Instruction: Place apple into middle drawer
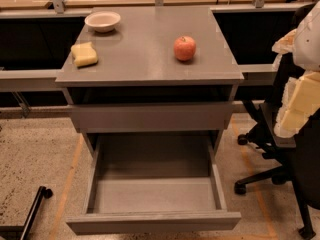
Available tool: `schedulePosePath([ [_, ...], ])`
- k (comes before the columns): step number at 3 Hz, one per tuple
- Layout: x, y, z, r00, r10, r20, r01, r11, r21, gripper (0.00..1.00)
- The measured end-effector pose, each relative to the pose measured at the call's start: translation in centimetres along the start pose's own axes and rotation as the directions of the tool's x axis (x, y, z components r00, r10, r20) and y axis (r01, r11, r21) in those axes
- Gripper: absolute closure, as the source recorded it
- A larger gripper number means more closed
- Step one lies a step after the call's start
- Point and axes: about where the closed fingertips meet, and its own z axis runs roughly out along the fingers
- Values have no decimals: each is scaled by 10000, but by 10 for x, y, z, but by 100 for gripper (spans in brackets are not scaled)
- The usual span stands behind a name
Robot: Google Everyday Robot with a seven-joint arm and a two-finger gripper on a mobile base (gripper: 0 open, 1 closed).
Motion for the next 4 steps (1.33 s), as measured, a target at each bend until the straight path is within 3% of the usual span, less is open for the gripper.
schedulePosePath([
  [2,0,-1,-2,9998,-4,173,1,9999,138,0],
  [3,-6,-25,-8,9887,342,1461,-411,9982,440,0],
  [4,-42,-62,-12,9487,107,3159,-316,9976,613,0],
])
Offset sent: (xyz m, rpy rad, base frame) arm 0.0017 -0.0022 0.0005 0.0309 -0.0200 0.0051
